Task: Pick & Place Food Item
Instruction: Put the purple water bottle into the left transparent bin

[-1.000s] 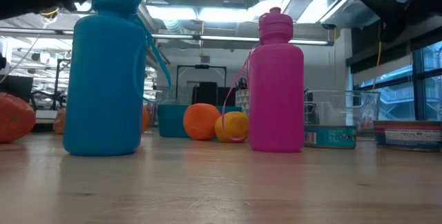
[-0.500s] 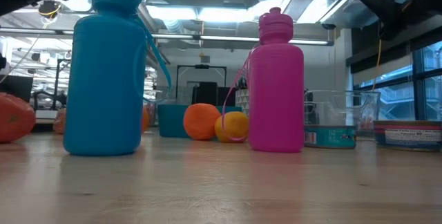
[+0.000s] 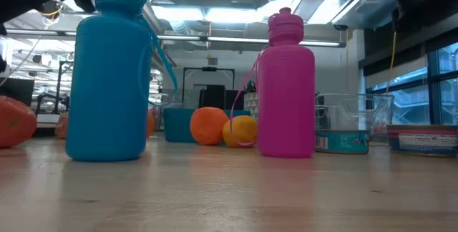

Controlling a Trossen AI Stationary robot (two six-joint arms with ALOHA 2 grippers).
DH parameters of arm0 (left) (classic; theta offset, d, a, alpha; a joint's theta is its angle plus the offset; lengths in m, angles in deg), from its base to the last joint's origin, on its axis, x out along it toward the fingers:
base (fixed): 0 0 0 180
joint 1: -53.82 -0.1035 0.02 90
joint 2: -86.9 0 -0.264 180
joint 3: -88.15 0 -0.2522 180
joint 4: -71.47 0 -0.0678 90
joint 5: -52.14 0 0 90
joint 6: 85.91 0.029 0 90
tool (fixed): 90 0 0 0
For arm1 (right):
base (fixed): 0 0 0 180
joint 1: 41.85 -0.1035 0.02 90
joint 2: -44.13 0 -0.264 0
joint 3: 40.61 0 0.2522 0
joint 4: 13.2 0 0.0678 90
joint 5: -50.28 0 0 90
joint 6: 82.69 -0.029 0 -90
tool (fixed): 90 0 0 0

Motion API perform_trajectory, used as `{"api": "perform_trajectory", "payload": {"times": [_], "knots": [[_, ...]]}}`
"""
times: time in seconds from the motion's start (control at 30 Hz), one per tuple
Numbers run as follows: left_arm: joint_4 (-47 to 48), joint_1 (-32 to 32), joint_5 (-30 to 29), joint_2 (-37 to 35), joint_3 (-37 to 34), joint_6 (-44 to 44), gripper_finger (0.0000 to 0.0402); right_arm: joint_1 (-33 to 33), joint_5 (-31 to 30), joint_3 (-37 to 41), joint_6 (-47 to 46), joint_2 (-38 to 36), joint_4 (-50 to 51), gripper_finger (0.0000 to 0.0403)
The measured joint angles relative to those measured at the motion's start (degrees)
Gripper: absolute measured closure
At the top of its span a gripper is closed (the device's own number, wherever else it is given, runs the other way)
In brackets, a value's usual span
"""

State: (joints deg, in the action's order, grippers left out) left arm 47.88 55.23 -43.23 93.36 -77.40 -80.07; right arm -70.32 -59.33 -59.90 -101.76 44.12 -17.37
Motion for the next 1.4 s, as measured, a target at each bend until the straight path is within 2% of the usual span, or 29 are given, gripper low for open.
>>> {"api": "perform_trajectory", "payload": {"times": [0.13,0.2,0.4,0.53,0.67,0.8,0.9,1.03,1.2,1.4], "knots": [[-0.4,0.0,0.6,6.9,0.8,-5.8,0.0209,-0.1,2.5,-3.8,0.2,2.1,3.5,0.0074],[-1.4,0.0,0.9,11.7,1.7,-7.7,0.0208,-0.1,2.5,-7.3,0.7,4.8,8.5,0.0074],[-12.6,2.0,2.1,27.8,5.2,-7.9,0.0208,-0.1,3.9,-20.3,0.1,16.7,27.2,0.0074],[-18.1,3.8,2.1,37.1,8.6,-4.9,0.0209,-0.1,9.2,-28.7,-3.7,24.6,36.7,0.0074],[-18.8,4.5,2.1,44.5,14.4,0.6,0.021,-0.1,17.7,-34.8,-11.4,31.2,43.5,0.0074],[-18.1,4.5,2.1,51.5,20.2,3.1,0.0208,-1.4,23.5,-37.8,-19.7,38.1,48.5,0.0074],[-18.2,4.5,2.9,56.1,23.8,3.4,0.021,-3.4,23.7,-40.0,-24.6,43.3,52.5,0.0074],[-17.9,4.5,3.7,61.6,27.0,4.4,0.0209,-5.4,23.8,-45.5,-28.5,49.8,64.8,0.0074],[-18.1,4.5,3.7,66.7,30.8,3.4,0.0208,-6.6,18.4,-56.0,-30.1,55.7,84.9,0.0074],[-18.2,5.3,5.7,72.8,35.8,0.3,0.0208,-7.6,16.3,-63.1,-32.0,60.4,98.2,0.0074]]}}
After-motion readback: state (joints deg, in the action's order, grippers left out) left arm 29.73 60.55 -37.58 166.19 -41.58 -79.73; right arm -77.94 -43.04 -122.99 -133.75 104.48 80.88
